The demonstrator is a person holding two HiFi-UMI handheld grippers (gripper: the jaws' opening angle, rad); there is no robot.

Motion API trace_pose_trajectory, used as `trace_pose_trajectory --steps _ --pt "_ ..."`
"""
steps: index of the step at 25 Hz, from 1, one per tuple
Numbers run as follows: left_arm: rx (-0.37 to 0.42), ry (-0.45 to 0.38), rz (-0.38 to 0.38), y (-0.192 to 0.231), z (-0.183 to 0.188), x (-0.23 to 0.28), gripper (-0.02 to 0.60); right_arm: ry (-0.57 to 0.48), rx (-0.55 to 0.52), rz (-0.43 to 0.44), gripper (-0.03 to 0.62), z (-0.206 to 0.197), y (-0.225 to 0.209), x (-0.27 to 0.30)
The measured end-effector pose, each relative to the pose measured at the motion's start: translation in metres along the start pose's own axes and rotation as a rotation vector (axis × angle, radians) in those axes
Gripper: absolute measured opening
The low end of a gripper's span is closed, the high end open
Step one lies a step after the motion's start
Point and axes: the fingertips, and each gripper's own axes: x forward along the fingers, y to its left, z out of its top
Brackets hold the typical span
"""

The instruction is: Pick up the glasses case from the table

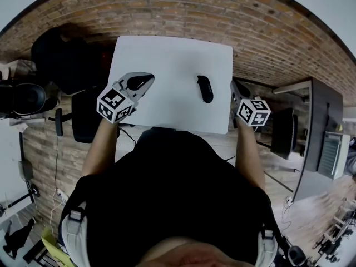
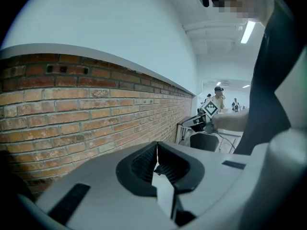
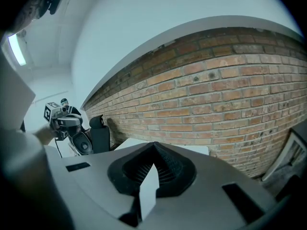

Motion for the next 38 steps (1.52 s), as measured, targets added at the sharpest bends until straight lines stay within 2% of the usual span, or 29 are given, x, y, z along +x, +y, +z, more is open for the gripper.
trace_pose_trajectory --steps 38 --pt "0.012 0.054 0.029 0.050 -0.017 0.019 0.009 0.226 0.061 -0.001 0.015 -0.088 -0.025 0.092"
